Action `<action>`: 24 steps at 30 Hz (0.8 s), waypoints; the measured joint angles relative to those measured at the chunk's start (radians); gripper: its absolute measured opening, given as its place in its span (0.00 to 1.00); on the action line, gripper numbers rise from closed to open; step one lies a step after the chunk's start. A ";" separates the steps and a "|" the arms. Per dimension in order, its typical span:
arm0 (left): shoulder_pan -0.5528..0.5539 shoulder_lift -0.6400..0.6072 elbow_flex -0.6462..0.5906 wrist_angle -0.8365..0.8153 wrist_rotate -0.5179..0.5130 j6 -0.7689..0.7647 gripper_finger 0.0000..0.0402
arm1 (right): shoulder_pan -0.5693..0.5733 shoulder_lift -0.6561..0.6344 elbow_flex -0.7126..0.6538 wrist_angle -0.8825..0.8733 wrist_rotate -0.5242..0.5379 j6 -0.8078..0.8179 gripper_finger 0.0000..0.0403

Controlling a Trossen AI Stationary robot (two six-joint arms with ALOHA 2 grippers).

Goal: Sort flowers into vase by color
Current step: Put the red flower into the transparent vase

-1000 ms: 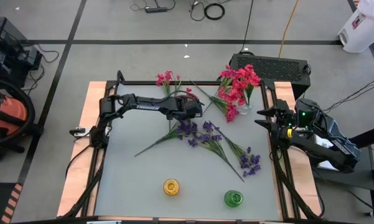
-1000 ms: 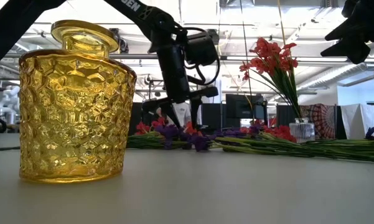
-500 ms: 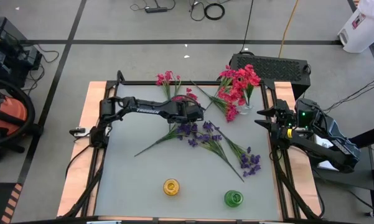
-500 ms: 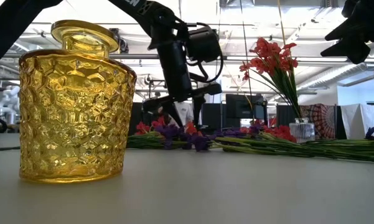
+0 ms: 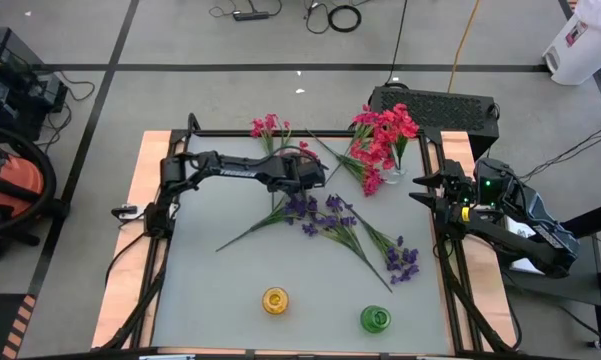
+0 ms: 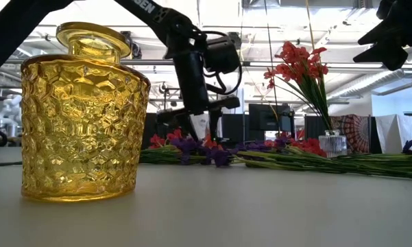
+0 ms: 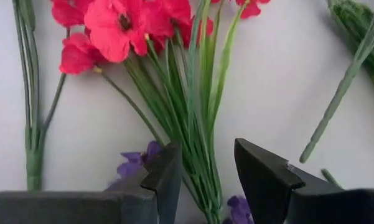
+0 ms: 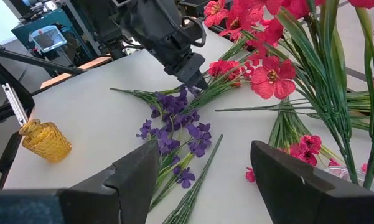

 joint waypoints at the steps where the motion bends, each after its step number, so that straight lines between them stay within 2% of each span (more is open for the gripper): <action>1: -0.001 0.008 0.000 0.006 0.004 0.000 0.38 | 0.000 0.000 0.000 0.000 0.000 0.000 0.61; 24: -0.002 0.080 0.001 0.020 0.041 0.001 0.38 | 0.000 0.000 0.000 0.000 0.003 0.000 0.61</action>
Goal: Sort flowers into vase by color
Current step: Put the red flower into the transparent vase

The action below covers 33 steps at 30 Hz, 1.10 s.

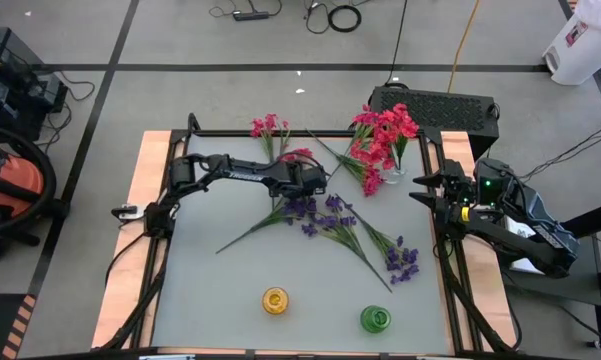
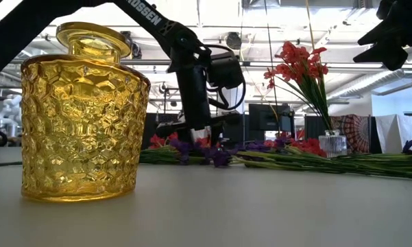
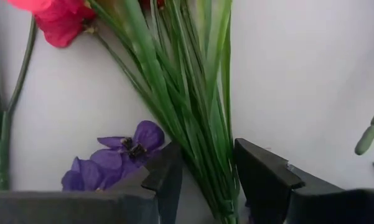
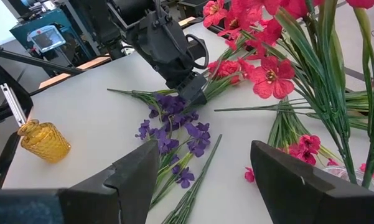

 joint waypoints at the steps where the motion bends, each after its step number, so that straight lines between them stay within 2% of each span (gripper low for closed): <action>1: 0.000 0.000 0.000 0.000 0.000 0.001 0.38 | 0.000 0.000 0.000 0.000 0.000 0.000 0.61; 15: 0.000 0.000 0.000 -0.001 -0.001 0.006 0.38 | 0.000 0.000 0.000 0.000 0.000 0.000 0.61; 19: 0.000 0.000 0.000 -0.003 -0.002 0.006 0.31 | 0.000 0.000 0.000 0.000 0.000 0.000 0.61; 27: -0.001 0.002 0.000 -0.002 -0.002 0.007 0.05 | 0.000 0.000 0.000 0.000 0.000 0.000 0.61; 33: -0.006 0.002 0.000 0.009 -0.008 0.008 0.04 | 0.000 0.000 0.000 0.000 0.000 0.000 0.61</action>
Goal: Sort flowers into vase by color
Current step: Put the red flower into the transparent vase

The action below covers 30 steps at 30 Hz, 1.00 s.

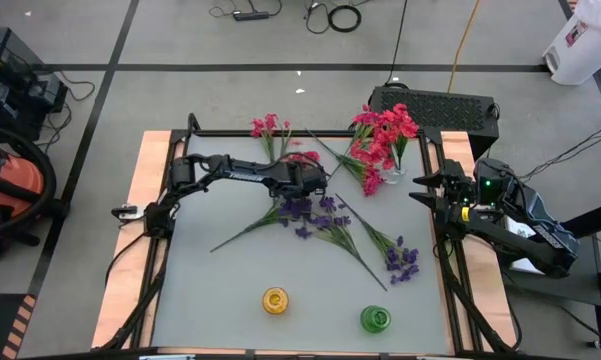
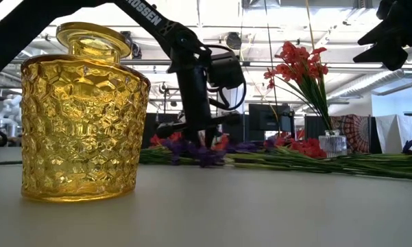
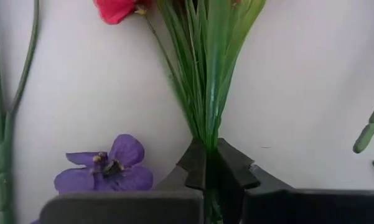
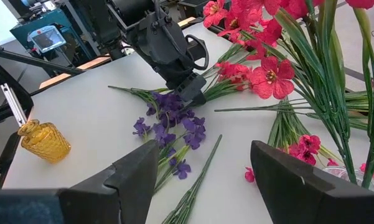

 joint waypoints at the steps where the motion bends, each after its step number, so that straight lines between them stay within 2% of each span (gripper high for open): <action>1: -0.002 0.000 0.000 0.004 -0.004 0.001 0.04 | 0.000 0.000 0.000 0.000 0.000 0.000 0.61; 6: -0.013 -0.013 0.000 0.028 -0.031 0.001 0.04 | 0.000 0.000 0.000 0.000 0.000 0.000 0.61; 16: -0.044 -0.130 -0.001 0.042 -0.102 0.048 0.04 | 0.000 0.000 0.000 0.000 0.000 0.000 0.61; 30: -0.128 -0.311 -0.001 0.041 -0.296 0.194 0.03 | 0.000 0.000 0.000 0.000 0.000 0.000 0.61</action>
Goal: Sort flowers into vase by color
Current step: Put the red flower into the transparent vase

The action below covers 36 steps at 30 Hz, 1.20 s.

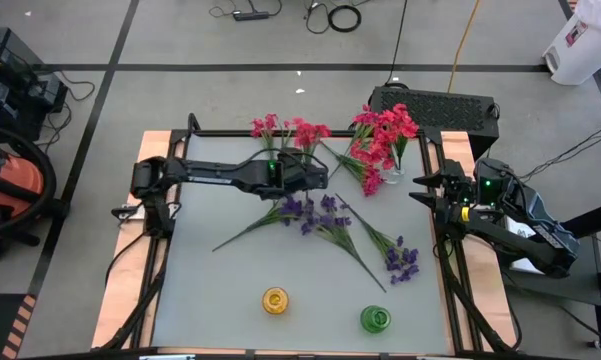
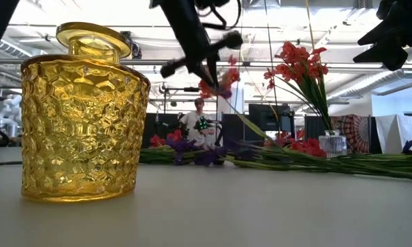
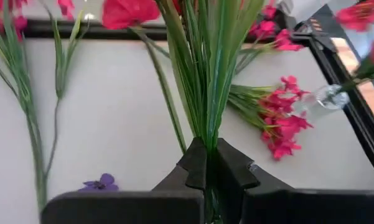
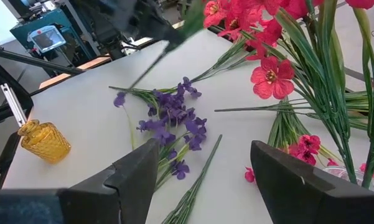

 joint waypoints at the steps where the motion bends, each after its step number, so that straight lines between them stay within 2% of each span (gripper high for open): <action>1: -0.010 -0.011 0.000 -0.002 -0.015 0.013 0.03 | 0.000 0.000 0.000 0.000 0.000 0.000 0.61; 5: -0.056 -0.053 0.000 0.003 -0.086 0.069 0.03 | 0.000 0.000 0.000 0.000 0.000 0.000 0.61; 16: -0.219 -0.121 0.001 -0.003 -0.367 0.250 0.03 | 0.000 0.000 0.000 0.000 0.000 0.000 0.61; 24: -0.356 -0.123 0.001 -0.014 -0.545 0.279 0.03 | 0.000 0.000 0.000 0.000 0.000 0.000 0.61; 32: -0.477 -0.110 0.001 -0.150 -0.716 0.279 0.06 | 0.000 0.000 0.000 0.000 0.000 0.000 0.61; 36: -0.518 -0.081 0.001 -0.158 -0.790 0.276 0.06 | 0.000 0.000 0.000 0.000 0.000 0.000 0.61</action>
